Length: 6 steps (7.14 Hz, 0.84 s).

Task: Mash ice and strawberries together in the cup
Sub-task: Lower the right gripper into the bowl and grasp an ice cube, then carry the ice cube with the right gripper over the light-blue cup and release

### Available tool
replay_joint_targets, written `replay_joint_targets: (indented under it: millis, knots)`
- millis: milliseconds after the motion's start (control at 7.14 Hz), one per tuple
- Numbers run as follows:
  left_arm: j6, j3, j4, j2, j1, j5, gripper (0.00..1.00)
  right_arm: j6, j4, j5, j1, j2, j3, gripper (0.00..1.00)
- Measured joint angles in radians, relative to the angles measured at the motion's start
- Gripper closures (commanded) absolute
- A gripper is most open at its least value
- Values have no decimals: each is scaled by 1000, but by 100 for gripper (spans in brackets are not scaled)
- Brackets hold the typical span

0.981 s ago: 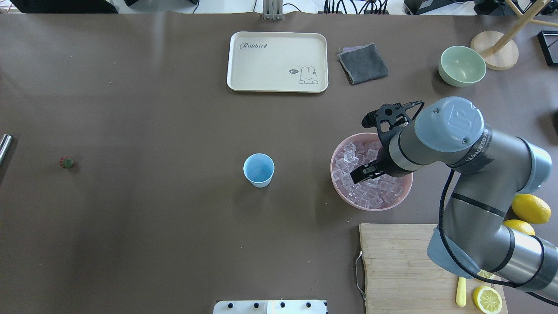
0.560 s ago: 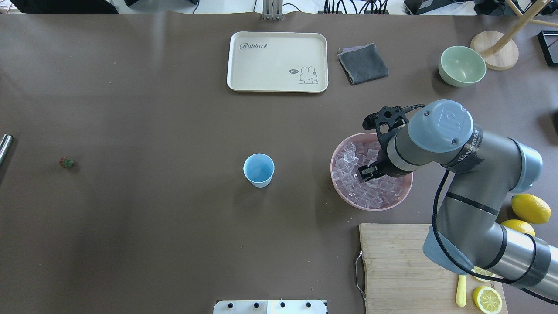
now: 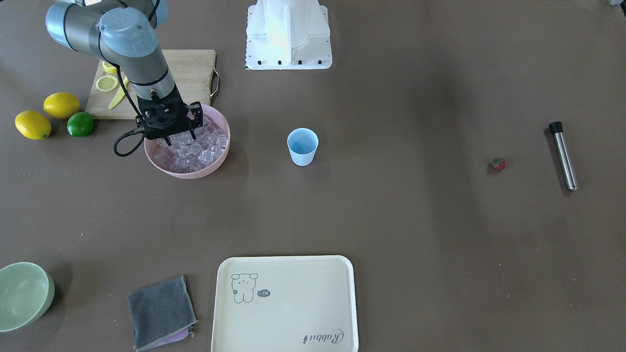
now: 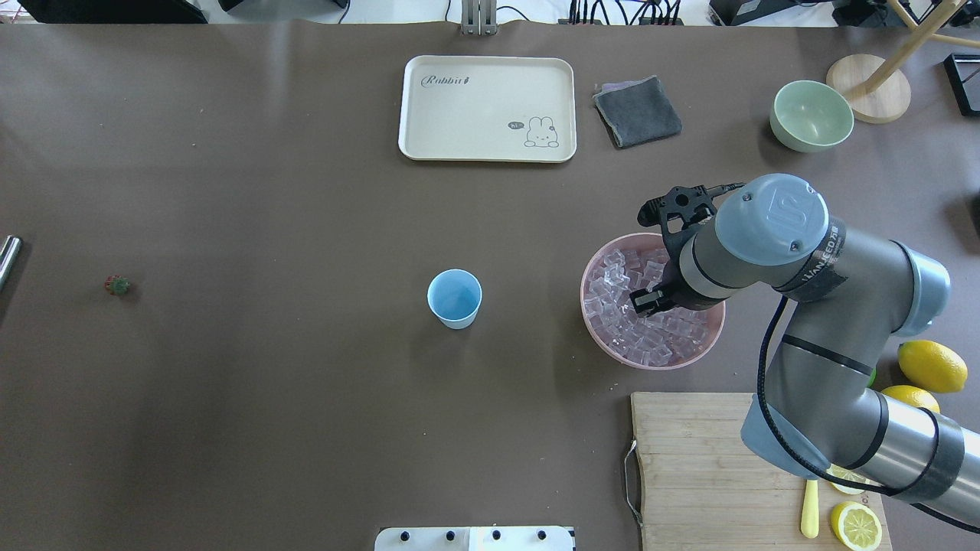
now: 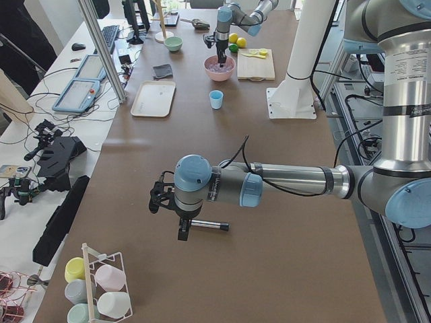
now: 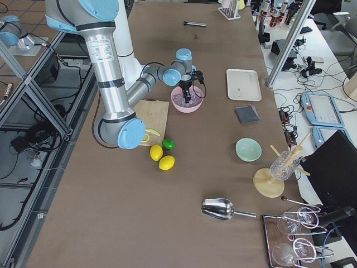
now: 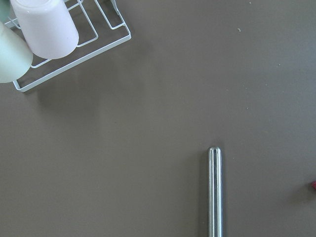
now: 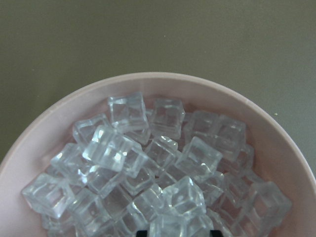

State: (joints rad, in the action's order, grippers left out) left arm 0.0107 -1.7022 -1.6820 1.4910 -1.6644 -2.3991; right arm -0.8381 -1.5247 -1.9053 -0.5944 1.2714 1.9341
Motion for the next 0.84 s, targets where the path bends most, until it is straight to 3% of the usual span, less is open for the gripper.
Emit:
replay_joint_targets:
  millis: [420, 841]
  knots:
    - [0, 1, 1, 3, 1, 0, 1, -1, -2, -2, 2, -5, -2, 99]
    - [0, 2, 1, 5, 1, 0, 1, 0, -6, -17, -28, -27, 7, 100]
